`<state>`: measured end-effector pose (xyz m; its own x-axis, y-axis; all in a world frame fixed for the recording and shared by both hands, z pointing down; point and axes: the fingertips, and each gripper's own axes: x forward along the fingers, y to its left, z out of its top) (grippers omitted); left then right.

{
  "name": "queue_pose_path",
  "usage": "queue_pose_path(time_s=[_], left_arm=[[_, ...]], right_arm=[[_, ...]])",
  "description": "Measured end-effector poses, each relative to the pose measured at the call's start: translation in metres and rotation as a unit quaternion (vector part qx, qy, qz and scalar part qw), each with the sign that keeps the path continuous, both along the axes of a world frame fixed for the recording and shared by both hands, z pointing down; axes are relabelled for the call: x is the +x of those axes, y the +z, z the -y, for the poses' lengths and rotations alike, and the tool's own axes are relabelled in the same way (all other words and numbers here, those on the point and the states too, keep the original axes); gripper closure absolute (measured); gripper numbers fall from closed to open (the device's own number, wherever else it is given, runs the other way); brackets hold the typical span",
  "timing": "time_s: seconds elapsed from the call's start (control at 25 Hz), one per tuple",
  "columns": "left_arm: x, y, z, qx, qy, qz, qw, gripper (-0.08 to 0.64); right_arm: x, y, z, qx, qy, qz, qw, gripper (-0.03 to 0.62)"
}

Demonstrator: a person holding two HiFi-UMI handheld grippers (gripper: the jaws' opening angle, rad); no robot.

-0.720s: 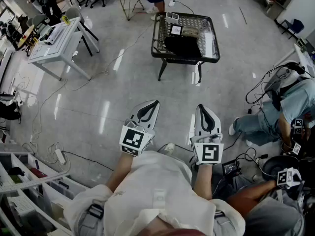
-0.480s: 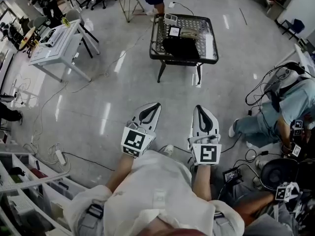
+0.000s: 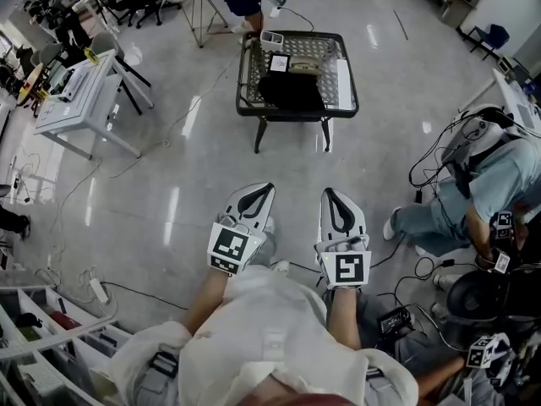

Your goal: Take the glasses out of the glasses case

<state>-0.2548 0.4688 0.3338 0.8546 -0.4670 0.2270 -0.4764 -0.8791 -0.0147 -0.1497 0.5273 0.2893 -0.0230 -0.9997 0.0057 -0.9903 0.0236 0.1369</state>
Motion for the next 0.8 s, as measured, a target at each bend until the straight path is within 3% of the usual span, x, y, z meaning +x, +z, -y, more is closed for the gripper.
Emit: queue_pose_path(time_s=[0.32, 0.8], left_arm=[[0.044, -0.008, 0.073, 0.011, 0.039, -0.021, 0.9989, 0.546], [0.054, -0.006, 0.180, 0.008, 0.052, -0.024, 0.9983, 0.546]], right_arm=[[0.034, 0.004, 0.060, -0.010, 0.033, -0.011, 0.999, 0.586], [0.051, 0.018, 0.156, -0.030, 0.059, -0.006, 0.998, 0.586]])
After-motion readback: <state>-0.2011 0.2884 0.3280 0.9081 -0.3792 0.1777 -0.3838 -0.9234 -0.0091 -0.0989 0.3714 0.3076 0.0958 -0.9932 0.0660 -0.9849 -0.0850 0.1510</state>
